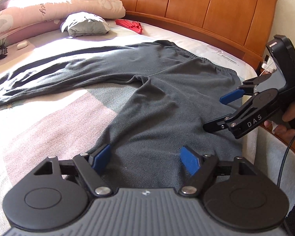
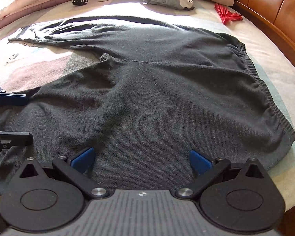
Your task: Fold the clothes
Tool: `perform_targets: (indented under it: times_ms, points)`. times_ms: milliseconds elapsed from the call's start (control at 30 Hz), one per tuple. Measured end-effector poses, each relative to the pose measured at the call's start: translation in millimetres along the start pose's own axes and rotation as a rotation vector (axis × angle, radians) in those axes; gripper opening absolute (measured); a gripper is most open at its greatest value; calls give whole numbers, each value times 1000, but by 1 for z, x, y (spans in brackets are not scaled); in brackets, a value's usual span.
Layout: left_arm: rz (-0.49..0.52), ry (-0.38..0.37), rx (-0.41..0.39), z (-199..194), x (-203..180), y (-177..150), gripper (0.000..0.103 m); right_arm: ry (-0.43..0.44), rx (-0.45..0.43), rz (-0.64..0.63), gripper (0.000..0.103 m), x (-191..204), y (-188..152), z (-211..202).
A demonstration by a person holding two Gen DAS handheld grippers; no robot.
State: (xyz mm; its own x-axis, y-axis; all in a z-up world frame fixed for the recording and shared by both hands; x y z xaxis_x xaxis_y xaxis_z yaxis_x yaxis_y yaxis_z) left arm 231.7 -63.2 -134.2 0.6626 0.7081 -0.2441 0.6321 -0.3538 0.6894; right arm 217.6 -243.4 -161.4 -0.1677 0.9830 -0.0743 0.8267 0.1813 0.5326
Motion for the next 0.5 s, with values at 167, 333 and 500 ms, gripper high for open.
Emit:
perform_targets:
  times_ms: [167, 333, 500]
  points:
    - [-24, -3, 1, -1, 2, 0, 79, 2, 6, 3, 103, -1, 2, 1]
    - [-16, 24, 25, 2, -1, 2, 79, -7, -11, 10, 103, 0, 0, -1]
    - [-15, 50, 47, 4, -4, 3, 79, -6, -29, 11, 103, -1, -2, -2]
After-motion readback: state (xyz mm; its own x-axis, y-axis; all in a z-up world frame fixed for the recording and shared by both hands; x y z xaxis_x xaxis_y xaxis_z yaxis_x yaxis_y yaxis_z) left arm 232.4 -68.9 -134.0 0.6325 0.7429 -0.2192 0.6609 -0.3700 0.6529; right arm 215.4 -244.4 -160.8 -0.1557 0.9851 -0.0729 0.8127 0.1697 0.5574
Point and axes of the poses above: each gripper's, at about its wrist camera, not at the fingertips, and z roughly the way its jaws point, x to its left, y to its top, the point moved 6 cm from there along z, roughly the way its jaws point, and after that the axes turned 7 degrees about -z, right-handed, at the moved point
